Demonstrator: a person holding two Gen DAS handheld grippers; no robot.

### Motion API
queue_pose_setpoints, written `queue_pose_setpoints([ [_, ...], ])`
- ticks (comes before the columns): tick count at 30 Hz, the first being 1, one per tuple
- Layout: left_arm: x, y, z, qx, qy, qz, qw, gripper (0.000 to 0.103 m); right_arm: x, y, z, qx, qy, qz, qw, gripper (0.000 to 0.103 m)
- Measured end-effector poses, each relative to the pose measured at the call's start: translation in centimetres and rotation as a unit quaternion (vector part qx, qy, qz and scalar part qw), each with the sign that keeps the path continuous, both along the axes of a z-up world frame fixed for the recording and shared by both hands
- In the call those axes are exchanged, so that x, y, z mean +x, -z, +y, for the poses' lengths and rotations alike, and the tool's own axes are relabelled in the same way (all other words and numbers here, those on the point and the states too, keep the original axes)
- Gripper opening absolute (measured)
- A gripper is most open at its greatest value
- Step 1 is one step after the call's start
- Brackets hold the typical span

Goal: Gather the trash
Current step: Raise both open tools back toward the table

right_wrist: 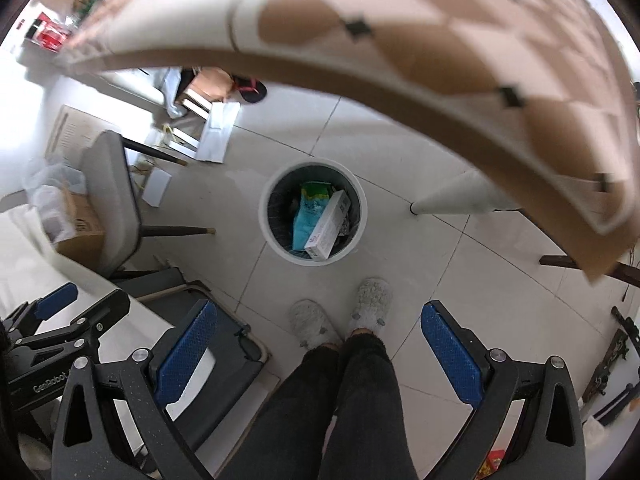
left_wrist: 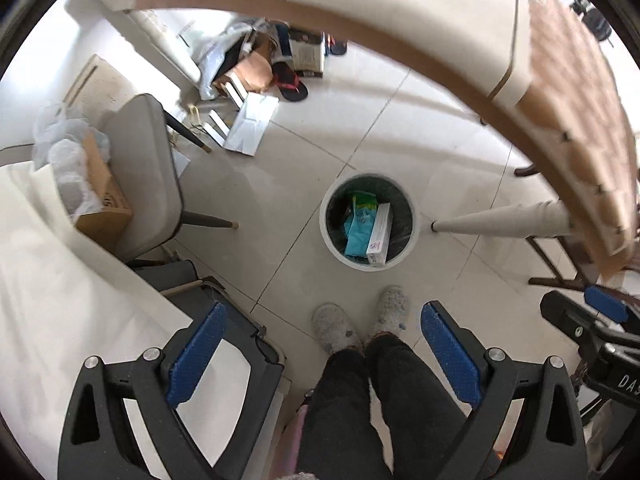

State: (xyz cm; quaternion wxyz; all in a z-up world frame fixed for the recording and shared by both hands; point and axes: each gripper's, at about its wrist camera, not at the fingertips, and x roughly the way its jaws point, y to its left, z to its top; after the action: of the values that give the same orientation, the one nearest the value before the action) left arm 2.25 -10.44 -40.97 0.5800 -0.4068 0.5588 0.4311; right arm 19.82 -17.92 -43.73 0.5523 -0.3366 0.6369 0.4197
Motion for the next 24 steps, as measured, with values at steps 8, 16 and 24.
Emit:
queue_pose_setpoints([
  [8, 2.9, -10.5, 2.9, 0.083, 0.015, 0.02, 0.9962, 0.1, 1.9, -10.2, 1.4, 0.064, 0.036, 0.024, 0.997, 0.103],
  [16, 10.8, -17.1, 11.1, 0.179, 0.014, 0.023, 0.9836, 0.1, 11.9, -17.5, 8.1, 0.126, 0.1, 0.018, 0.987, 0.103],
  [24, 21.7, -15.7, 21.7, 0.16, -0.041, -0.004, 0.9863, 0.1, 26.1, -14.5, 21.1, 0.114, 0.158, 0.003, 0.981, 0.103],
])
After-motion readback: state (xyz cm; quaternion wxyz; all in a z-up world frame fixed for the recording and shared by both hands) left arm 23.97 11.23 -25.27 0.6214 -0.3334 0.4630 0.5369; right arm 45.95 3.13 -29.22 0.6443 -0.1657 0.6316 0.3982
